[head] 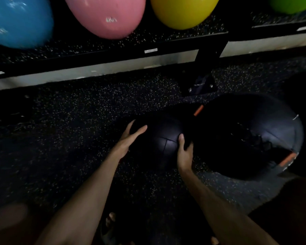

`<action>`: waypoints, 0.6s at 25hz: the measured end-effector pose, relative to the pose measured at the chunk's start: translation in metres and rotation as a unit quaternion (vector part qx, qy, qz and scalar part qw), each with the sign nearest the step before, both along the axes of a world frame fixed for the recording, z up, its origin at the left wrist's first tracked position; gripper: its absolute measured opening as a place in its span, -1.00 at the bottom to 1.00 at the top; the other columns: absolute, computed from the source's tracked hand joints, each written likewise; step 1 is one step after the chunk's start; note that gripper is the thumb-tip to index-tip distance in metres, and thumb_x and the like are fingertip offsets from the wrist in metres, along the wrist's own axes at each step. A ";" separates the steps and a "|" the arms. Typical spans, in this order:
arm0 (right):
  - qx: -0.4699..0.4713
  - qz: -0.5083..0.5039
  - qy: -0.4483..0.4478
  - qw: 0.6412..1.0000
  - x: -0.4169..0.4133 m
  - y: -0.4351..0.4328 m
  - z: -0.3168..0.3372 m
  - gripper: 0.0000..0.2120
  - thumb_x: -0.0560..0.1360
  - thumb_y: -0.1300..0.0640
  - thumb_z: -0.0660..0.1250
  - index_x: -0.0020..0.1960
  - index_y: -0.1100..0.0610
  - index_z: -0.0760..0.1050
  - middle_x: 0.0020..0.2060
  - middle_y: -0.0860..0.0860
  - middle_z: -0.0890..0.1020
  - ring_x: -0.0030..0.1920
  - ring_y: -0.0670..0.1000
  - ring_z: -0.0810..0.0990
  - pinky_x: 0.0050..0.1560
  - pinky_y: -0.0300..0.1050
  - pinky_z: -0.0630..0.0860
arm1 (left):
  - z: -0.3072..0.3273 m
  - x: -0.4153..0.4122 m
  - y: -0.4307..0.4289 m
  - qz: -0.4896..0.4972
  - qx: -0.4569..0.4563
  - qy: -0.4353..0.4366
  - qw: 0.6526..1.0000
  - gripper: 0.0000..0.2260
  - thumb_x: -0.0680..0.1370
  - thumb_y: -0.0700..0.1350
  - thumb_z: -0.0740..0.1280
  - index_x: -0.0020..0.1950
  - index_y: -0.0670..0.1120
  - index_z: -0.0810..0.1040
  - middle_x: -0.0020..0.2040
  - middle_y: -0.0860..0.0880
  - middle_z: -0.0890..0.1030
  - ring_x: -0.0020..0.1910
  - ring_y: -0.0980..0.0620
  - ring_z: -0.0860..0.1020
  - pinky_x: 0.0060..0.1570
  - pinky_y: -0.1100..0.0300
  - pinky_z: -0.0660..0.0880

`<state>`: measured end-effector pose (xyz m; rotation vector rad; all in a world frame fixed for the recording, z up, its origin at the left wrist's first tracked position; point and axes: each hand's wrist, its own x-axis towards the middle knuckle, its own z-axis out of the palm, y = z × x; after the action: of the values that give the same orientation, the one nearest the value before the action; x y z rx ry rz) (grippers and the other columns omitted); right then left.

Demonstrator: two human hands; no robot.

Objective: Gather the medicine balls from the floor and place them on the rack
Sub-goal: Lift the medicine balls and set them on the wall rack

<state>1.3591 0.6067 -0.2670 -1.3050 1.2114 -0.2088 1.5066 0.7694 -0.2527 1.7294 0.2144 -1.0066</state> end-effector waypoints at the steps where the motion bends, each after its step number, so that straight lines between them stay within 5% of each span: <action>1: -0.016 0.000 -0.007 1.000 0.000 0.003 0.009 -0.25 0.53 -0.34 0.23 0.56 0.09 0.23 0.45 0.07 0.42 0.46 0.04 0.36 0.48 -0.15 0.25 | 0.006 -0.002 0.002 0.008 -0.006 -0.014 1.000 -0.11 0.18 0.46 0.51 0.45 0.41 0.24 0.47 0.16 0.36 0.43 0.04 0.37 0.40 -0.10 0.38; 6: -0.056 0.051 -0.033 0.997 0.011 0.008 0.111 -0.07 0.31 -0.60 0.16 0.50 -0.08 0.26 0.39 0.05 0.45 0.36 0.03 0.46 0.42 0.03 0.41 | 0.123 -0.011 0.024 0.053 -0.042 -0.059 0.996 -0.20 0.29 0.38 0.50 0.47 0.33 0.27 0.46 0.16 0.38 0.39 0.09 0.39 0.40 -0.04 0.40; 12: -0.085 0.127 -0.072 0.986 0.019 0.027 0.356 -0.30 0.52 -0.34 0.23 0.53 0.01 0.26 0.37 0.05 0.44 0.31 0.02 0.46 0.26 -0.17 0.38 | 0.371 -0.037 0.062 0.139 -0.072 -0.085 0.984 -0.28 0.34 0.33 0.49 0.44 0.34 0.30 0.37 0.17 0.46 0.32 0.11 0.46 0.37 -0.06 0.44; 15: -0.106 0.155 -0.095 0.978 0.028 0.045 0.484 -0.17 0.41 -0.46 0.20 0.52 0.00 0.29 0.38 0.08 0.47 0.37 0.07 0.45 0.39 -0.06 0.37 | 0.497 -0.046 0.086 0.174 -0.076 -0.121 0.974 -0.44 0.33 0.34 0.49 0.29 0.41 0.39 0.34 0.19 0.50 0.31 0.12 0.48 0.36 -0.08 0.45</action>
<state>1.3867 0.6517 0.2167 -1.6018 0.8269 -0.2354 1.4601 0.8554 0.2447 1.5889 0.2653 -0.5373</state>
